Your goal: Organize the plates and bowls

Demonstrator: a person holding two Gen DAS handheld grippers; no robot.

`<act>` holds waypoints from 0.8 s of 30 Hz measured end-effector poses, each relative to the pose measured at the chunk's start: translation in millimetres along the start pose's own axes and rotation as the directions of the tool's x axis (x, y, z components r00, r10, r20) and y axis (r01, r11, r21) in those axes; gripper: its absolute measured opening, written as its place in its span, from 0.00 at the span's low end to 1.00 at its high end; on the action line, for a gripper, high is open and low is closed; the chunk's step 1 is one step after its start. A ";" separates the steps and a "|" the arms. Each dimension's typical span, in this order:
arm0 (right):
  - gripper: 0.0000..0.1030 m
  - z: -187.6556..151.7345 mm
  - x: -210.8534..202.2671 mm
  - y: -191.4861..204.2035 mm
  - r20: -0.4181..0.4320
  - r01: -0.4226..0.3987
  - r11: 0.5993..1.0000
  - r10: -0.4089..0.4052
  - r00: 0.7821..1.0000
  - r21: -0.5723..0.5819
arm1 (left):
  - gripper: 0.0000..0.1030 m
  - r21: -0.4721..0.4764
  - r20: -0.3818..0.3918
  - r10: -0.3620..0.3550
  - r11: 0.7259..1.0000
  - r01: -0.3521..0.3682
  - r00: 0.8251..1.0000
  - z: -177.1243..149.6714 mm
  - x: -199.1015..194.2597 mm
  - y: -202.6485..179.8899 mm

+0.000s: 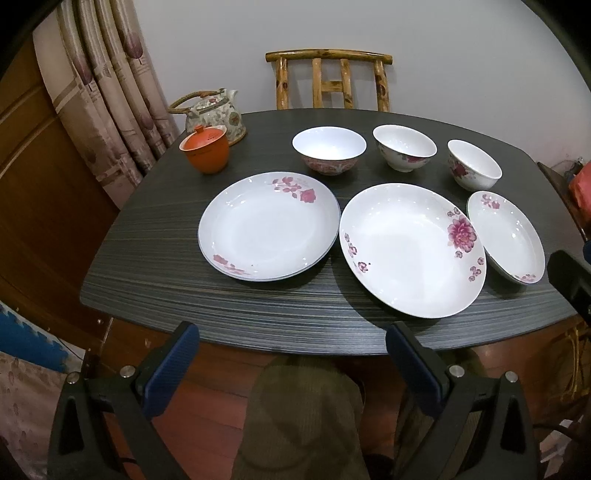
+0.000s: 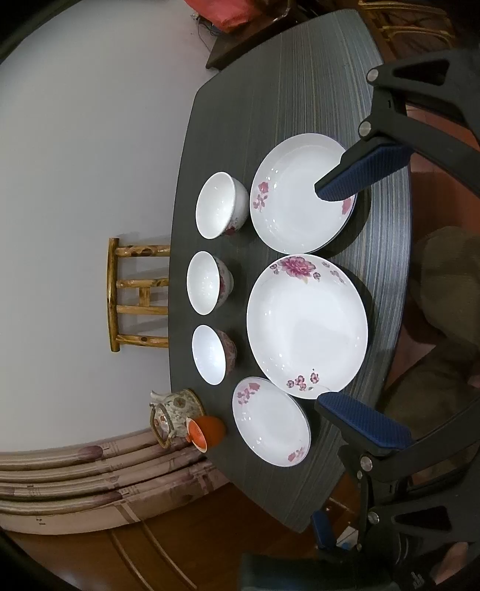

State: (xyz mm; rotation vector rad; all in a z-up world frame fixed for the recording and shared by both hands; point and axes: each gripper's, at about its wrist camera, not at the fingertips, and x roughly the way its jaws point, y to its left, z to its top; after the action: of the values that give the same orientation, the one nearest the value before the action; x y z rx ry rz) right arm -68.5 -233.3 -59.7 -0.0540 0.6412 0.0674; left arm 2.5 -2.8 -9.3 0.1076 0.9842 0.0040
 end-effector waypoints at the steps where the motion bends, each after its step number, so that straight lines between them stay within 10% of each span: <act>1: 1.00 -0.4 -0.4 1.2 0.000 0.000 1.000 0.000 1.000 -0.001 | 1.00 0.002 0.000 -0.001 1.000 0.001 1.000 -0.7 -0.1 0.0; 24: 1.00 -4.7 4.4 -2.3 -0.014 -0.012 1.000 0.012 1.000 0.021 | 1.00 0.015 -0.010 -0.002 1.000 0.002 1.000 -3.6 2.8 -5.6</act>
State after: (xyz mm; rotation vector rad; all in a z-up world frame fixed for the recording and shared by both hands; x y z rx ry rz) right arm -67.5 -235.8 -66.0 -0.0308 0.6563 0.0722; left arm 0.8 -8.0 -14.1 0.1201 0.9947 -0.0048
